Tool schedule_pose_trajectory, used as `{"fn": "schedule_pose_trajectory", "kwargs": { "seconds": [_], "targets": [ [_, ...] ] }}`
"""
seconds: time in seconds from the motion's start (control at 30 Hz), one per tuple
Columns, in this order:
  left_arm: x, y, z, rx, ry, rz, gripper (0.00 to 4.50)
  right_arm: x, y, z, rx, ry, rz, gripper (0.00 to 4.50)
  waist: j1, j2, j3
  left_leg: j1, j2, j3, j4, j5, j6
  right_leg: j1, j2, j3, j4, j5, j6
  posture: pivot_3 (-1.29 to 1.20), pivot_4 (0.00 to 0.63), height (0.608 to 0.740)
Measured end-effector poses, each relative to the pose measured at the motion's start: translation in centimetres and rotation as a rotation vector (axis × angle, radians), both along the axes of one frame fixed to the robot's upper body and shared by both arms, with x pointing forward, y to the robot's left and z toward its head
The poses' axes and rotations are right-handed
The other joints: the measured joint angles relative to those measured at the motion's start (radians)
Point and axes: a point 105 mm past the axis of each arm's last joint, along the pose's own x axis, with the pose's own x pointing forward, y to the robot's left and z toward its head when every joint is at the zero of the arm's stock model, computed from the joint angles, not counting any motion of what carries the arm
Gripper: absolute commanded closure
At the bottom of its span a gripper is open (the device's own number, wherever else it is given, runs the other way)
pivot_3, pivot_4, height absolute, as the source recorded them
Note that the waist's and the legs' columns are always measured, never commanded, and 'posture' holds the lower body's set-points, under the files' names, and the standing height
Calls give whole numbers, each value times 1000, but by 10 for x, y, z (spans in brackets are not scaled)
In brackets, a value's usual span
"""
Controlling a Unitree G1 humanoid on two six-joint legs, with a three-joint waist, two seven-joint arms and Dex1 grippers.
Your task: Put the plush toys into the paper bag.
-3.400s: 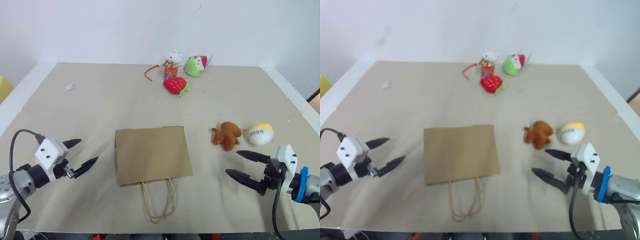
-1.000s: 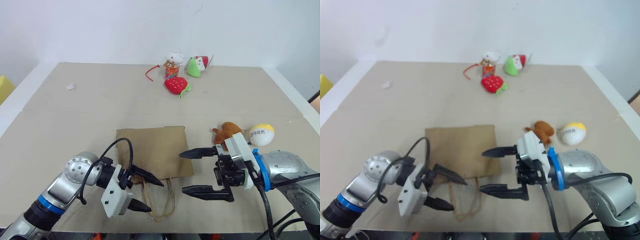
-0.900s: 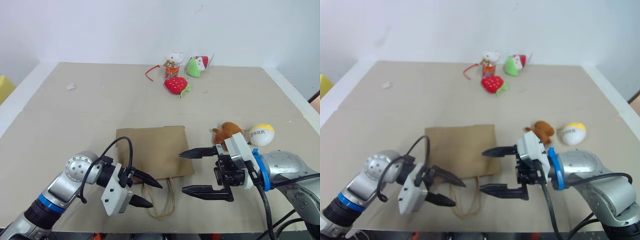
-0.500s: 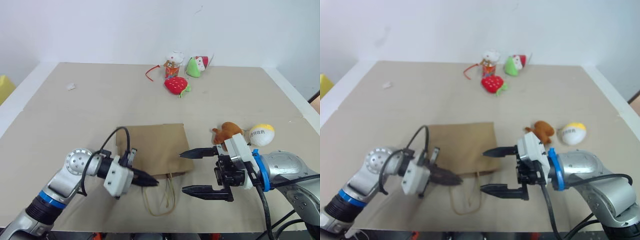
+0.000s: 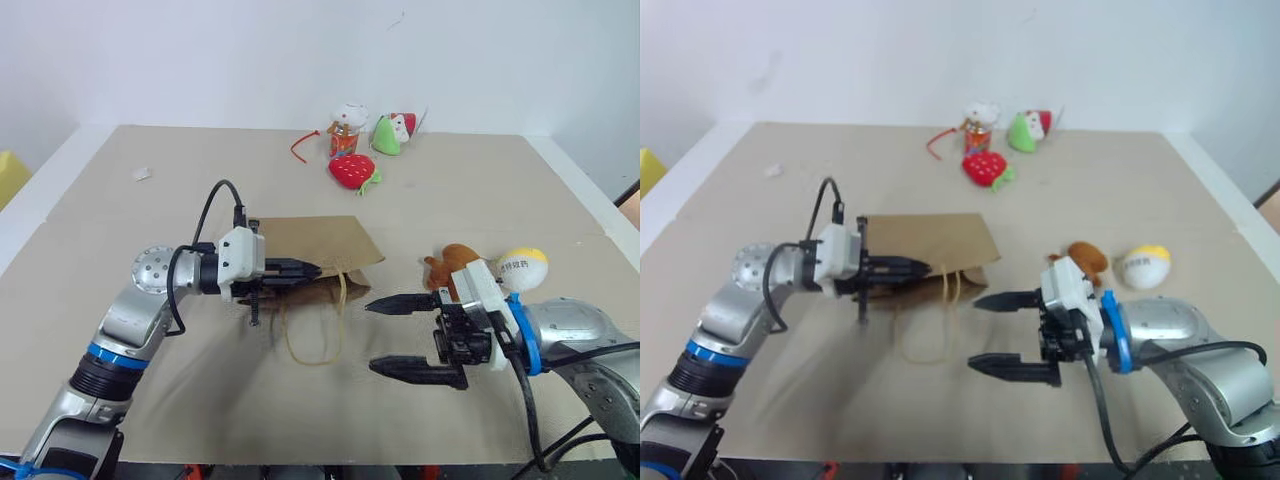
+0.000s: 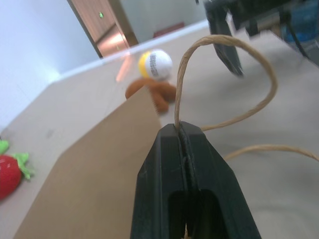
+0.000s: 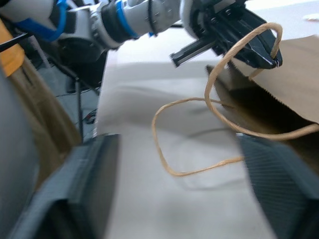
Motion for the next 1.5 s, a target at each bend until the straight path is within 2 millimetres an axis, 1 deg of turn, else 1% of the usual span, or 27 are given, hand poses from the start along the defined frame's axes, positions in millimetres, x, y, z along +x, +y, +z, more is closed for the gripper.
{"fn": "schedule_pose_trajectory", "kwargs": {
  "seconds": [0.03,0.07,0.1,0.13,0.2,0.23,0.27,0.3,0.43,0.53,0.6,0.7,0.73,0.8,0.83,0.97,1.0,1.13,1.17,1.3,1.4,1.5],
  "targets": [
    [0,0,0,-4,1,3,4500,1,0,0,5,0,-5,1953,0,0,0,0,0,0,0,0,0,0,0,0,0,0,0,0,150,740],
    [2,-3,2,-20,10,15,4500,7,3,-1,22,-2,-29,2204,-1,0,0,0,0,0,0,0,0,0,0,0,0,0,0,0,150,740],
    [3,-4,3,-35,15,25,4500,11,5,-3,32,0,-44,2598,0,0,0,1,0,0,0,0,0,1,0,0,0,0,0,0,150,740],
    [5,-6,5,-58,29,50,4500,16,8,-8,45,9,-68,3101,0,0,0,0,0,0,0,0,0,1,0,0,0,0,0,0,150,740],
    [8,-5,7,-78,38,76,4500,20,10,-10,51,12,-86,3623,0,0,0,0,0,0,0,0,0,1,0,1,0,1,0,0,150,740],
    [11,-4,11,-104,38,104,4500,25,12,-11,57,3,-110,4077,0,0,0,0,0,0,0,0,0,1,0,1,0,1,1,0,150,740],
    [12,-5,12,-114,38,113,4500,27,12,-12,60,1,-119,4297,0,0,0,0,-1,0,0,0,0,1,0,1,0,1,1,0,150,740],
    [12,-5,14,-120,35,117,4500,28,13,-13,59,1,-128,4419,0,0,0,0,-1,0,0,0,0,1,-1,1,0,1,2,0,150,740],
    [14,-5,17,-138,39,142,4500,33,15,-15,59,-12,-152,4419,0,0,0,0,-1,0,0,0,0,1,0,1,0,1,2,0,150,740],
    [14,-6,17,-142,49,149,4500,41,18,-15,69,-34,-180,4419,0,0,0,0,-1,0,0,0,0,1,0,1,0,2,2,0,150,740],
    [11,-8,19,-154,57,140,4500,51,29,-9,95,-64,-194,4419,-1,0,0,1,0,0,0,0,0,1,0,1,0,1,1,0,150,740],
    [10,-10,19,-177,82,146,4500,60,41,-6,115,-72,-219,4419,0,0,0,0,0,0,0,0,0,1,0,1,0,2,1,0,150,740],
    [10,-10,18,-180,91,152,4500,65,45,-7,116,-71,-239,4419,0,0,0,0,-1,0,0,0,0,1,0,1,0,2,1,0,150,740],
    [10,-11,18,-183,94,155,4500,68,46,-8,109,-76,-255,4419,0,0,0,0,-1,0,0,0,0,1,0,1,0,2,2,0,150,740],
    [11,-12,19,-201,102,167,4500,77,53,-11,95,-79,-287,4419,-1,0,0,0,-1,1,0,0,0,0,0,2,0,2,2,0,150,740],
    [12,-14,21,-229,115,178,4500,85,61,-21,62,-74,-328,4419,-1,0,0,0,0,0,0,0,0,1,0,2,0,2,2,0,150,740],
    [17,-13,25,-270,120,219,4500,96,66,-41,0,-58,-395,4419,-1,0,0,0,0,0,0,0,0,0,0,3,0,2,2,0,150,740],
    [21,-14,32,-311,110,253,4500,98,67,-55,-78,-65,-405,4419,-1,0,0,0,-1,1,0,0,0,0,0,2,0,3,4,0,150,740],
    [23,-14,36,-324,97,267,4500,98,68,-61,-110,-62,-404,4419,-1,0,0,0,-1,1,0,0,0,0,0,2,0,3,4,0,150,740],
    [25,-14,40,-345,77,292,4500,97,65,-69,-166,-73,-405,4419,-1,0,0,0,-1,1,0,0,0,0,0,2,0,3,4,0,150,740],
    [28,-12,49,-379,52,314,4500,98,60,-73,-202,-89,-417,4419,-1,0,0,0,-1,1,0,0,0,0,0,2,0,4,4,0,150,740],
    [25,-13,55,-394,30,305,4500,98,60,-77,-224,-97,-415,4419,-1,0,0,0,-1,1,0,0,0,0,0,2,0,4,4,0,150,740]
  ]
}}
